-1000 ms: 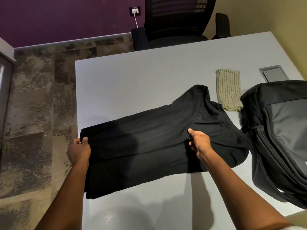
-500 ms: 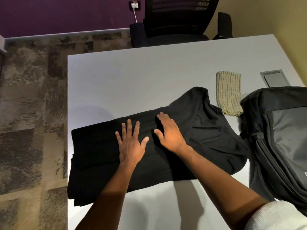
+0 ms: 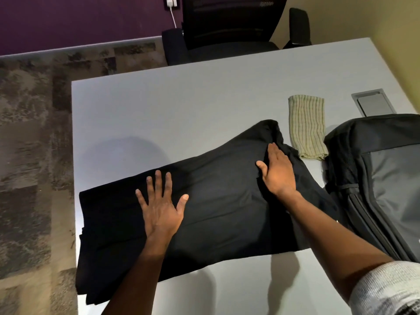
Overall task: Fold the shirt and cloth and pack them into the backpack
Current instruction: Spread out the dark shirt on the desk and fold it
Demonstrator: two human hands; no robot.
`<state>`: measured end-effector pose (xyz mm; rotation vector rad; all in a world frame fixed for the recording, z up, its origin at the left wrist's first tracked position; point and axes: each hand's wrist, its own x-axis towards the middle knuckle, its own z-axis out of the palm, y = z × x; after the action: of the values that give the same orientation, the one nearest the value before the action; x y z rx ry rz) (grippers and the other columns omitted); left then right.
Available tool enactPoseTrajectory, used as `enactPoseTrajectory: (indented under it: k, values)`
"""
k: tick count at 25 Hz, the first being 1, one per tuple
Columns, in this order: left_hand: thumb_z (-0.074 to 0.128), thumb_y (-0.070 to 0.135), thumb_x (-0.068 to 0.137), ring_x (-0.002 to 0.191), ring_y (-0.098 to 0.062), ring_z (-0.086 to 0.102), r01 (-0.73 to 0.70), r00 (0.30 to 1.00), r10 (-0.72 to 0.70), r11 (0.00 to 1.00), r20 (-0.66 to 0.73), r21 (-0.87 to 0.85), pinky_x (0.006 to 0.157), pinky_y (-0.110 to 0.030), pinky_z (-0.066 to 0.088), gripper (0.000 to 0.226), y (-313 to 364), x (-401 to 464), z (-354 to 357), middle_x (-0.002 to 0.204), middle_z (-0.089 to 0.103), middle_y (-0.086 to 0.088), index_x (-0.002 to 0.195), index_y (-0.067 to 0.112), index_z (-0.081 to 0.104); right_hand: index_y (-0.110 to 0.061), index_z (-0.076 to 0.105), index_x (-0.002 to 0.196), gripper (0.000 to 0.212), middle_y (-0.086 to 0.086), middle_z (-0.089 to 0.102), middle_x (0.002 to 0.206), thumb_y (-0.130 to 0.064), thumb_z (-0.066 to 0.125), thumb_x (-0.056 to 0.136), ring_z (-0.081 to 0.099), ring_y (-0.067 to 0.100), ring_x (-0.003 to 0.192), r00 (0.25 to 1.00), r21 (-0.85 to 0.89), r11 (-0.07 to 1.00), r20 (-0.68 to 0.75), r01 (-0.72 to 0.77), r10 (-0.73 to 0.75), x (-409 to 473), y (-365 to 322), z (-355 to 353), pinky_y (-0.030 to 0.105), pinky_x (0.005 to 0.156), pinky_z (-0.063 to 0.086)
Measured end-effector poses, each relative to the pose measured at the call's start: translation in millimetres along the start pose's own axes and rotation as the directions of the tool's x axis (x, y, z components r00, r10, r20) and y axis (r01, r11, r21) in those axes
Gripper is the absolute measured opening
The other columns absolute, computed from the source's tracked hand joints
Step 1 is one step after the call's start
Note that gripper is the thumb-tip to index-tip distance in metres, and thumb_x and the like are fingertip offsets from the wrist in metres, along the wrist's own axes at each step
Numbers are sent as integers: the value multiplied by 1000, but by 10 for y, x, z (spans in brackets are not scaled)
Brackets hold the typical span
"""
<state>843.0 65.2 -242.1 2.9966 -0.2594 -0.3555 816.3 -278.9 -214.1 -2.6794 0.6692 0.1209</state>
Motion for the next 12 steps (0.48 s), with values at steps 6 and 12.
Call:
enactPoseTrajectory:
  k: [6,12]
  values:
    - [25,57,98,155,-27,-4,-270,962,266,960,-58,-68,123,-57,-2,73,868,252,-152,168,-2,-7,161,23,7,-11,40,146,60,10,42,151,-6,58,90,47,32,131,980,91,984,-137,155,-142,559,-198,-340,42,104,44]
    - [20,65,99,153,-24,-16,-349,935,348,937,68,10,123,-57,-5,75,1060,464,-33,168,-14,-2,160,28,-3,-18,44,146,59,14,50,134,-25,67,91,52,32,121,962,43,980,184,196,-201,1102,-122,-424,37,92,44]
